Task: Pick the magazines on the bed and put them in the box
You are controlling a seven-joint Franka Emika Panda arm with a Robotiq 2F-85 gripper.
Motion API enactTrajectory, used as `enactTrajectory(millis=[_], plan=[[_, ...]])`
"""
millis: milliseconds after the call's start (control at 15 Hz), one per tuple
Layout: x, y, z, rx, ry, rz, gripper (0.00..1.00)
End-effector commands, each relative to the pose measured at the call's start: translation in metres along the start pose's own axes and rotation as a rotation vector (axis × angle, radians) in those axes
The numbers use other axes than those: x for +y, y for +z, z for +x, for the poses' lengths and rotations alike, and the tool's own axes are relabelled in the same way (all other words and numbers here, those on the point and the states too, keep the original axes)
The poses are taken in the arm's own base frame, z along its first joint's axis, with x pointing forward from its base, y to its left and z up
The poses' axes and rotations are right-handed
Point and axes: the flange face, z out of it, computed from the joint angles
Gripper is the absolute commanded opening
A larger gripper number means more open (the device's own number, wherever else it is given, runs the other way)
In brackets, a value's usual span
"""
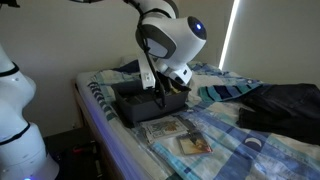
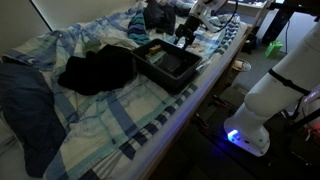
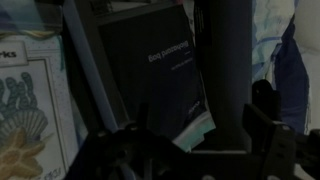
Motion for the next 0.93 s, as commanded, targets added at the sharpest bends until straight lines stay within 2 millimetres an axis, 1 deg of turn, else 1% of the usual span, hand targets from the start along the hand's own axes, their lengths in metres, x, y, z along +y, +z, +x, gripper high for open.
enactTrajectory(millis=[0,200,333,467,867], plan=[[-0.014,-0.033,-0.008,0.090,-0.021,0.005,1.00],[-0.021,-0.054,-0.012,0.137,-0.029,0.004,1.00],[-0.019,-0.066,-0.015,0.166,-0.023,0.010,1.00],[-0.010,-0.077,-0.016,0.197,0.000,0.003,1.00],[0.035,-0.100,-0.025,0.257,0.094,-0.006,1.00]])
